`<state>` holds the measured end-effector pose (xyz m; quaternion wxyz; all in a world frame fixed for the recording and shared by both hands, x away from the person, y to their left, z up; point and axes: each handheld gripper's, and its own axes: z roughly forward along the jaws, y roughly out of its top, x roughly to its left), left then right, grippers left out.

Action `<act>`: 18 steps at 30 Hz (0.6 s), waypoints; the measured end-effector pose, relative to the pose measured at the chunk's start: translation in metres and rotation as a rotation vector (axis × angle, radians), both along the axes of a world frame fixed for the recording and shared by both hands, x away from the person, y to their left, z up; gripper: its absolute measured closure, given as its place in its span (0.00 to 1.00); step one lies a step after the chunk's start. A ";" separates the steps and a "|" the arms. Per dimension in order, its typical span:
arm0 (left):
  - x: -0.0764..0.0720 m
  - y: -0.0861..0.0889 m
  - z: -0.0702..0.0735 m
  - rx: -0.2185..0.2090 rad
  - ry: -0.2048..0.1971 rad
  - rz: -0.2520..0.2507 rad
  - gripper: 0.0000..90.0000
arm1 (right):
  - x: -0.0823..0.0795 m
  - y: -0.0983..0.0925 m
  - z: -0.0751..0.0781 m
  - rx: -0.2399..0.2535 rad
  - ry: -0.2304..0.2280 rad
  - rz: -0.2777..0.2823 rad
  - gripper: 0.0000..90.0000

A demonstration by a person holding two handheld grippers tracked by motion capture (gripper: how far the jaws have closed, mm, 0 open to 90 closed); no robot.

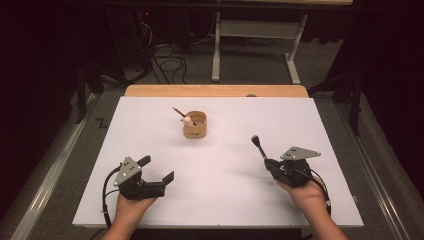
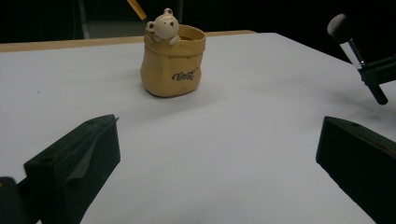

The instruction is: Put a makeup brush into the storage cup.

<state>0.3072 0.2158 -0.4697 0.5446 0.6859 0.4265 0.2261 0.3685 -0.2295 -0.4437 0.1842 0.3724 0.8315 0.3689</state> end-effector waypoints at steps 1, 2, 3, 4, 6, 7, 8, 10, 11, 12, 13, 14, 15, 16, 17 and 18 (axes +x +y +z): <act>0.000 0.000 0.000 0.002 -0.005 0.004 0.00 | 0.000 -0.001 0.000 0.014 -0.006 -0.002 0.90; 0.000 0.000 0.001 0.003 -0.007 0.008 0.00 | -0.001 -0.003 -0.001 0.038 -0.013 -0.014 0.90; -0.001 0.000 0.001 0.005 -0.009 0.009 0.00 | -0.001 -0.005 -0.001 0.060 -0.020 -0.019 0.90; -0.001 0.000 0.001 0.007 -0.011 0.011 0.00 | -0.001 -0.006 -0.002 0.080 -0.029 -0.027 0.90; -0.001 0.000 0.001 0.008 -0.011 0.014 0.00 | -0.002 -0.010 -0.004 0.119 -0.038 -0.035 0.90; -0.001 0.001 0.000 0.009 -0.011 0.015 0.00 | -0.003 -0.011 -0.005 0.131 -0.044 -0.038 0.90; 0.000 0.001 0.000 0.010 -0.012 0.018 0.00 | -0.004 -0.013 -0.006 0.149 -0.046 -0.033 0.90; 0.000 0.001 0.000 0.007 -0.011 0.022 0.00 | -0.006 -0.015 -0.009 0.170 -0.061 -0.028 0.90; 0.000 0.001 -0.001 0.005 -0.012 0.022 0.00 | -0.007 -0.016 -0.011 0.186 -0.064 -0.031 0.90; 0.001 0.002 -0.001 0.007 -0.012 0.022 0.00 | -0.008 -0.018 -0.012 0.197 -0.067 -0.033 0.90; 0.001 0.001 -0.001 0.008 -0.013 0.023 0.00 | -0.009 -0.019 -0.012 0.204 -0.074 -0.031 0.90; 0.001 0.001 -0.001 0.011 -0.014 0.025 0.00 | -0.011 -0.019 -0.013 0.216 -0.076 -0.033 0.90; 0.001 0.001 -0.001 0.012 -0.017 0.025 0.00 | -0.011 -0.020 -0.013 0.223 -0.081 -0.021 0.90; 0.001 0.001 -0.001 0.013 -0.017 0.023 0.00 | -0.012 -0.021 -0.014 0.231 -0.082 -0.017 0.90; 0.001 0.000 -0.001 0.015 -0.017 0.022 0.00 | -0.012 -0.022 -0.014 0.233 -0.089 -0.014 0.90; 0.001 0.000 -0.001 0.017 -0.017 0.021 0.00 | -0.012 -0.022 -0.015 0.240 -0.088 -0.018 0.90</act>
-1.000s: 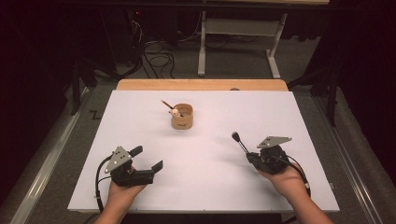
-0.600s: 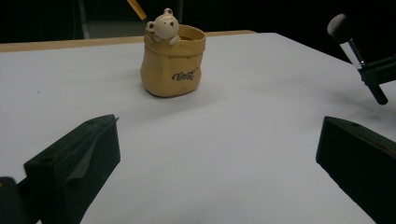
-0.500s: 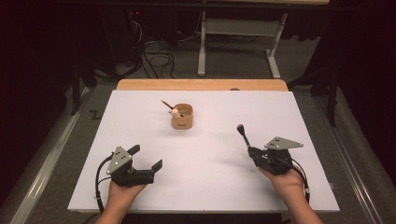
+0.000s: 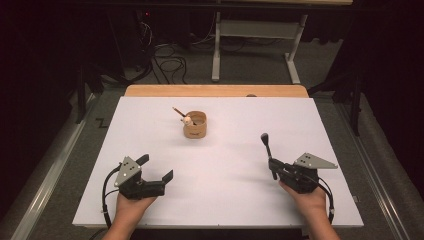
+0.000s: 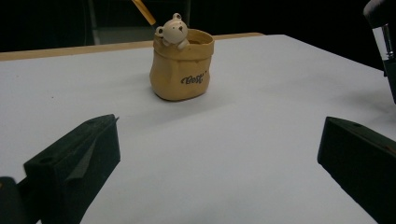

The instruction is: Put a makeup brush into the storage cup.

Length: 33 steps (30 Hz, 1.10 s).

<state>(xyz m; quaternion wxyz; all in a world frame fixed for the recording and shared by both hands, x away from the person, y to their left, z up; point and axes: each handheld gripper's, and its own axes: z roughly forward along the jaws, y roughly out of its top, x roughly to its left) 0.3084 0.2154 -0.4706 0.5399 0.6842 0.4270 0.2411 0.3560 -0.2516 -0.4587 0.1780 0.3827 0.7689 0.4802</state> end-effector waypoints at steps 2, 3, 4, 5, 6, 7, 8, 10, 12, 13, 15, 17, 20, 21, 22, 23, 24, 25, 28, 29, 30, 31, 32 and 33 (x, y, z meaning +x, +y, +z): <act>0.000 -0.001 0.000 0.001 0.002 -0.001 0.00 | -0.001 -0.001 -0.001 0.013 -0.009 0.002 0.90; 0.000 -0.002 0.000 0.001 0.002 -0.003 0.00 | -0.001 -0.001 -0.001 0.019 -0.014 0.003 0.90; -0.001 -0.002 0.000 0.001 0.002 -0.006 0.00 | -0.002 -0.001 -0.001 0.021 -0.027 0.010 0.90; -0.001 -0.003 0.000 0.002 0.001 -0.007 0.00 | -0.003 0.000 -0.001 0.015 -0.042 0.017 0.90; -0.001 -0.004 0.000 0.005 0.002 -0.009 0.00 | -0.004 0.000 -0.001 0.015 -0.051 0.022 0.90; -0.001 -0.004 -0.001 0.006 0.004 -0.013 0.00 | -0.005 0.000 -0.002 0.016 -0.061 0.028 0.90; -0.001 -0.005 -0.001 0.005 0.004 -0.014 0.00 | -0.005 0.001 -0.002 0.019 -0.061 0.028 0.90; -0.001 -0.006 -0.001 0.005 -0.002 -0.012 0.00 | -0.006 0.001 -0.004 0.022 -0.074 0.030 0.90; -0.002 -0.006 0.000 0.009 -0.010 -0.015 0.00 | -0.007 0.001 -0.005 0.025 -0.081 0.037 0.90; -0.002 -0.006 0.000 0.007 -0.013 -0.015 0.00 | -0.008 0.002 -0.005 0.029 -0.087 0.032 0.90; -0.002 -0.006 0.000 0.005 -0.011 -0.014 0.00 | -0.008 0.002 -0.007 0.043 -0.096 0.030 0.90; -0.002 -0.005 0.000 0.001 -0.009 -0.014 0.00 | -0.009 0.001 -0.008 0.056 -0.103 0.024 0.90; -0.002 -0.004 0.001 0.002 -0.009 -0.015 0.00 | -0.008 -0.001 -0.009 0.067 -0.112 0.017 0.90; -0.002 -0.003 0.001 0.000 -0.009 -0.015 0.00 | -0.008 -0.002 -0.009 0.065 -0.112 0.017 0.90; -0.002 -0.003 0.001 0.000 -0.010 -0.017 0.00 | -0.008 -0.003 -0.010 0.068 -0.112 0.017 0.90; -0.002 -0.003 0.001 -0.001 -0.009 -0.016 0.00 | -0.009 -0.003 -0.010 0.078 -0.113 0.015 0.90; -0.002 -0.003 0.001 -0.001 -0.008 -0.016 0.00 | -0.008 -0.004 -0.010 0.077 -0.122 0.012 0.90; -0.002 -0.003 0.001 -0.001 -0.008 -0.016 0.00 | -0.008 -0.004 -0.010 0.080 -0.122 0.014 0.90; -0.002 -0.004 0.001 -0.002 -0.010 -0.022 0.00 | -0.010 -0.005 -0.009 0.089 -0.134 0.011 0.90; -0.002 -0.004 0.001 -0.002 -0.010 -0.023 0.00 | -0.010 -0.005 -0.009 0.089 -0.143 0.015 0.90; -0.002 -0.004 0.001 -0.003 -0.009 -0.025 0.00 | -0.010 -0.006 -0.008 0.092 -0.148 0.018 0.90; -0.002 -0.004 0.001 -0.006 -0.008 -0.027 0.00 | -0.011 -0.006 -0.008 0.096 -0.155 0.013 0.90; -0.002 -0.004 0.001 -0.009 -0.007 -0.029 0.00 | -0.011 -0.006 -0.007 0.105 -0.158 0.014 0.90; -0.002 -0.005 0.001 -0.010 -0.008 -0.030 0.00 | -0.012 -0.006 -0.007 0.113 -0.164 0.013 0.90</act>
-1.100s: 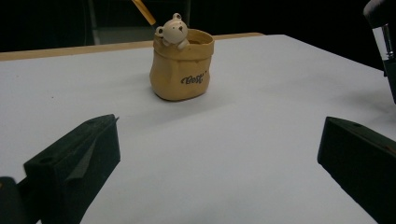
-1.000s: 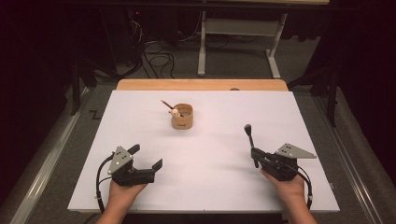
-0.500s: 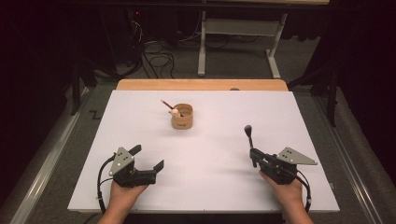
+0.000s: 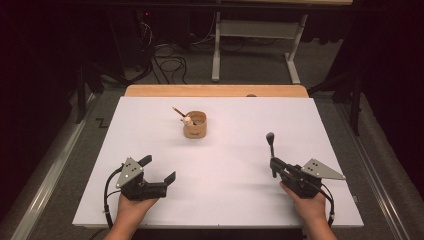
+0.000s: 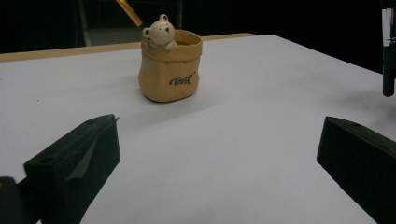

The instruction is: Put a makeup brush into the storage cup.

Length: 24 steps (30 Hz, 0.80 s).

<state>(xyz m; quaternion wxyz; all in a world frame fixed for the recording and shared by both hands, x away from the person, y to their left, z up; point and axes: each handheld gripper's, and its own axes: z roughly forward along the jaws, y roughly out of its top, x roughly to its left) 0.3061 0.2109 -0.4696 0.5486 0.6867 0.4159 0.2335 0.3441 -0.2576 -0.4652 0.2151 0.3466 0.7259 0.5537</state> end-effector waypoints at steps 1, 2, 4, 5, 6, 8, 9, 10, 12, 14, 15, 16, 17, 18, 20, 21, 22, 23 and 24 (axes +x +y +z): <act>0.000 0.000 0.000 0.001 -0.004 0.002 0.00 | -0.001 0.000 0.001 0.004 -0.005 0.004 0.90; -0.001 -0.001 0.001 -0.005 -0.006 -0.001 0.00 | -0.001 0.001 0.001 0.003 -0.013 0.013 0.90; -0.001 -0.001 0.002 -0.008 -0.004 -0.008 0.00 | -0.003 0.003 0.002 0.002 -0.025 0.018 0.90; -0.002 -0.002 0.002 -0.009 -0.005 -0.014 0.00 | -0.004 0.004 0.003 -0.002 -0.035 0.026 0.90; -0.002 -0.003 0.002 -0.011 -0.007 -0.019 0.00 | -0.005 0.005 0.004 -0.005 -0.043 0.026 0.90; -0.001 -0.007 0.005 -0.016 -0.009 -0.026 0.00 | -0.006 0.008 0.006 -0.009 -0.064 0.033 0.90; -0.001 -0.007 0.006 -0.022 -0.008 -0.032 0.00 | -0.007 0.011 0.007 -0.006 -0.067 0.027 0.90; 0.001 -0.009 0.009 -0.037 0.000 -0.047 0.01 | -0.006 0.012 0.007 -0.004 -0.070 0.028 0.90; 0.002 -0.011 0.015 -0.061 -0.001 -0.065 0.01 | -0.005 0.014 0.008 -0.011 -0.076 0.029 0.90; 0.002 -0.014 0.020 -0.052 -0.009 -0.068 0.01 | -0.006 0.014 0.008 -0.008 -0.080 0.027 0.90; 0.003 -0.015 0.022 -0.045 -0.010 -0.069 0.01 | -0.006 0.014 0.009 -0.003 -0.077 0.029 0.90; 0.004 -0.017 0.023 -0.037 -0.010 -0.069 0.01 | -0.006 0.014 0.009 -0.004 -0.079 0.023 0.90; 0.005 -0.018 0.025 -0.025 -0.010 -0.070 0.01 | -0.006 0.014 0.010 -0.003 -0.081 0.026 0.90; 0.007 -0.019 0.026 -0.020 -0.009 -0.068 0.01 | -0.006 0.013 0.010 -0.004 -0.081 0.026 0.90; 0.010 -0.021 0.030 -0.006 -0.012 -0.071 0.01 | -0.006 0.013 0.010 0.000 -0.074 0.033 0.90; 0.012 -0.022 0.032 -0.001 -0.015 -0.073 0.01 | -0.006 0.014 0.011 -0.003 -0.075 0.040 0.90; 0.014 -0.024 0.034 -0.001 -0.020 -0.073 0.01 | -0.006 0.014 0.011 -0.006 -0.076 0.041 0.90; 0.016 -0.027 0.035 -0.003 -0.026 -0.071 0.01 | -0.006 0.014 0.012 -0.007 -0.075 0.043 0.90; 0.018 -0.029 0.037 0.008 -0.032 -0.072 0.01 | -0.005 0.015 0.012 -0.007 -0.080 0.043 0.90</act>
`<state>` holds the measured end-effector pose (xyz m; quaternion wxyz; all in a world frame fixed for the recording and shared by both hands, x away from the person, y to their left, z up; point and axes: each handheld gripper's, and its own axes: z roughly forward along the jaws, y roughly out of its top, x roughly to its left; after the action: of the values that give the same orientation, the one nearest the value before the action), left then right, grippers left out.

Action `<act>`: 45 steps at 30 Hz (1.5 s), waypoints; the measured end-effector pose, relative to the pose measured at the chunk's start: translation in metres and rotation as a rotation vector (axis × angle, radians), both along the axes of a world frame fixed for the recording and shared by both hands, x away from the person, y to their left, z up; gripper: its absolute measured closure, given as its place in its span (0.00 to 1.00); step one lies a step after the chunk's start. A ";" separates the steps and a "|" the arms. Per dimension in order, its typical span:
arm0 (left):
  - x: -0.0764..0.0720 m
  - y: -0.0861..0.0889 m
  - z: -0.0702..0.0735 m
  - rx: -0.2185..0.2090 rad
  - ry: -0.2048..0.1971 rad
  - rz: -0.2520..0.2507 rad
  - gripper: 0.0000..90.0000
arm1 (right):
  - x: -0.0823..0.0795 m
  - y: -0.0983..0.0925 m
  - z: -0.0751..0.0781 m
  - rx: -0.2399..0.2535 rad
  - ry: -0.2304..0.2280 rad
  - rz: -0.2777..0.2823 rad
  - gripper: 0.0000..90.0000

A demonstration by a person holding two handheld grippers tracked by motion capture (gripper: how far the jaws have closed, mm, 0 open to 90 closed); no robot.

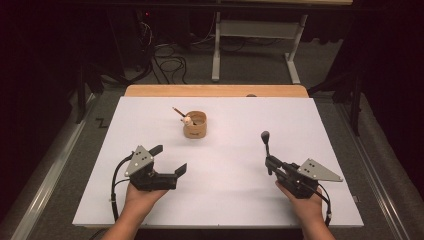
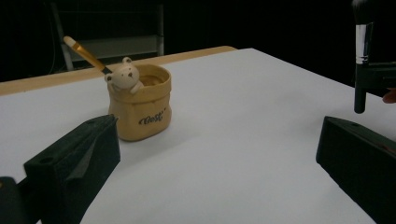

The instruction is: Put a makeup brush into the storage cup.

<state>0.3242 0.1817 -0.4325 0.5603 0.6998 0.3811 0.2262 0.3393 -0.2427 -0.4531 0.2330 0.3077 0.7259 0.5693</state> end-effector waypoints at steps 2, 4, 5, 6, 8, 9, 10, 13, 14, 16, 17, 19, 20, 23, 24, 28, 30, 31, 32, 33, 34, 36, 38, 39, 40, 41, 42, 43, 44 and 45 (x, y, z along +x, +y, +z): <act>0.005 -0.005 0.002 0.003 -0.008 -0.002 0.01 | 0.001 0.002 0.002 -0.008 0.004 0.005 0.90; 0.009 -0.010 0.004 -0.013 -0.006 -0.006 0.01 | 0.001 0.005 0.005 -0.017 -0.003 0.010 0.90; 0.011 -0.013 0.004 -0.021 -0.005 -0.011 0.01 | 0.001 0.006 0.006 -0.017 -0.004 0.007 0.90; 0.012 -0.015 0.005 -0.027 -0.006 -0.017 0.01 | 0.002 0.008 0.006 -0.019 -0.011 0.014 0.90; 0.014 -0.020 0.005 -0.031 -0.007 -0.025 0.01 | 0.005 0.011 0.008 -0.025 -0.011 0.016 0.90; 0.015 -0.021 0.005 -0.039 -0.010 -0.030 0.01 | 0.006 0.013 0.009 -0.030 -0.009 0.023 0.90; 0.015 -0.022 0.005 -0.046 -0.010 -0.032 0.01 | 0.008 0.015 0.009 -0.038 -0.010 0.021 0.90; 0.014 -0.023 0.003 -0.042 -0.010 -0.043 0.01 | 0.013 0.021 0.012 -0.048 -0.006 0.026 0.90; 0.013 -0.024 0.002 -0.037 -0.008 -0.046 0.01 | 0.014 0.023 0.012 -0.044 0.005 0.030 0.90; 0.012 -0.025 0.000 -0.025 -0.001 -0.055 0.01 | 0.017 0.028 0.014 -0.036 0.004 0.042 0.90; 0.012 -0.025 0.000 -0.025 -0.001 -0.056 0.01 | 0.017 0.031 0.014 -0.037 -0.002 0.040 0.90; 0.011 -0.025 -0.001 -0.036 0.005 -0.059 0.01 | 0.018 0.037 0.016 -0.024 -0.009 0.042 0.90; 0.011 -0.025 -0.001 -0.040 0.007 -0.060 0.01 | 0.019 0.040 0.016 -0.021 -0.013 0.045 0.90; 0.009 -0.025 -0.001 -0.044 0.005 -0.067 0.01 | 0.020 0.048 0.018 -0.015 -0.022 0.053 0.90; 0.008 -0.025 0.000 -0.047 0.005 -0.068 0.01 | 0.020 0.051 0.018 -0.017 -0.020 0.057 0.90; 0.005 -0.026 0.000 -0.055 -0.002 -0.074 0.02 | 0.020 0.060 0.020 -0.028 -0.037 0.064 0.90; 0.005 -0.027 0.000 -0.057 -0.001 -0.078 0.02 | 0.021 0.064 0.020 -0.021 -0.041 0.068 0.90; 0.004 -0.028 0.000 -0.053 0.000 -0.083 0.02 | 0.020 0.065 0.019 -0.021 -0.037 0.069 0.90; 0.004 -0.028 -0.001 -0.050 0.001 -0.085 0.02 | 0.020 0.067 0.019 -0.022 -0.039 0.073 0.90; 0.003 -0.029 -0.001 -0.050 0.000 -0.088 0.02 | 0.020 0.068 0.018 -0.022 -0.048 0.076 0.90; 0.003 -0.030 -0.001 -0.053 0.001 -0.090 0.02 | 0.018 0.068 0.018 -0.018 -0.046 0.070 0.90; 0.002 -0.032 -0.002 -0.052 0.001 -0.093 0.02 | 0.015 0.070 0.016 -0.021 -0.067 0.057 0.90; 0.001 -0.033 -0.002 -0.050 0.004 -0.099 0.02 | 0.012 0.072 0.014 -0.014 -0.069 0.063 0.90; 0.000 -0.034 -0.003 -0.047 0.005 -0.103 0.02 | 0.011 0.073 0.013 -0.016 -0.074 0.065 0.90; 0.000 -0.036 -0.003 -0.050 0.005 -0.106 0.02 | 0.010 0.074 0.011 -0.018 -0.074 0.071 0.90; -0.001 -0.037 -0.004 -0.048 0.005 -0.109 0.02 | 0.010 0.075 0.010 -0.025 -0.075 0.080 0.90; -0.002 -0.038 -0.004 -0.046 0.006 -0.114 0.02 | 0.008 0.077 0.009 -0.019 -0.065 0.082 0.90; -0.002 -0.039 -0.004 -0.047 0.006 -0.118 0.02 | 0.007 0.077 0.008 -0.016 -0.068 0.092 0.90; -0.003 -0.040 -0.003 -0.048 0.006 -0.120 0.02 | 0.006 0.078 0.007 -0.021 -0.062 0.102 0.90; -0.003 -0.040 -0.003 -0.048 0.008 -0.123 0.01 | 0.005 0.079 0.006 -0.020 -0.065 0.104 0.90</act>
<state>0.3209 0.1420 -0.4355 0.5884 0.7092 0.3446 0.1793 0.3441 -0.1634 -0.4466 0.2295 0.2485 0.7386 0.5832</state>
